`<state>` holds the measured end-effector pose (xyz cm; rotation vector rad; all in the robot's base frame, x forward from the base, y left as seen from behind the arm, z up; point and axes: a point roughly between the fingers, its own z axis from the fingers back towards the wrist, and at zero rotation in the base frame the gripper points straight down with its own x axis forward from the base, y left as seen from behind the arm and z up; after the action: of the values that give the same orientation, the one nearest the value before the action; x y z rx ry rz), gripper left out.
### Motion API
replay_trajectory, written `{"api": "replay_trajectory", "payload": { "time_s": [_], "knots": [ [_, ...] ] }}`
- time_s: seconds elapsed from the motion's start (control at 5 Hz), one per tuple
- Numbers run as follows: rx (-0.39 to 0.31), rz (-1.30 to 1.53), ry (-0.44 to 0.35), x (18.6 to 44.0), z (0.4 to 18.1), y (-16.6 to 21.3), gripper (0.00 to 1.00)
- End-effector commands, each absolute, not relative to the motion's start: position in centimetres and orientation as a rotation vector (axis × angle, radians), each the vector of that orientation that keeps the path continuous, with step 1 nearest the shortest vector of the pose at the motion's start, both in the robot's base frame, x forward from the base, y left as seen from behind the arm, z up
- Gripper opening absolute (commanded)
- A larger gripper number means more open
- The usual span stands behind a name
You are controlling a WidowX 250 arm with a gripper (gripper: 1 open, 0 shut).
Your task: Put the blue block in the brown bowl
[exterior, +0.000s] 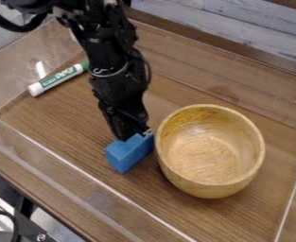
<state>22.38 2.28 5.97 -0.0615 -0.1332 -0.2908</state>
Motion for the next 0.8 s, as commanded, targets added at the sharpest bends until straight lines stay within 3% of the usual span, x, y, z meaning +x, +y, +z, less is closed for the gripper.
{"api": "replay_trajectory", "payload": {
  "time_s": [0.0, 0.2, 0.6],
  "knots": [
    [-0.055, -0.296, -0.167, 22.92, 6.36, 2.10, 1.00],
    [-0.056, -0.296, -0.169, 22.92, 6.34, 2.01, 0.00],
    [-0.058, -0.294, -0.171, 22.90, 6.47, 1.80, 0.00]
  ]
}}
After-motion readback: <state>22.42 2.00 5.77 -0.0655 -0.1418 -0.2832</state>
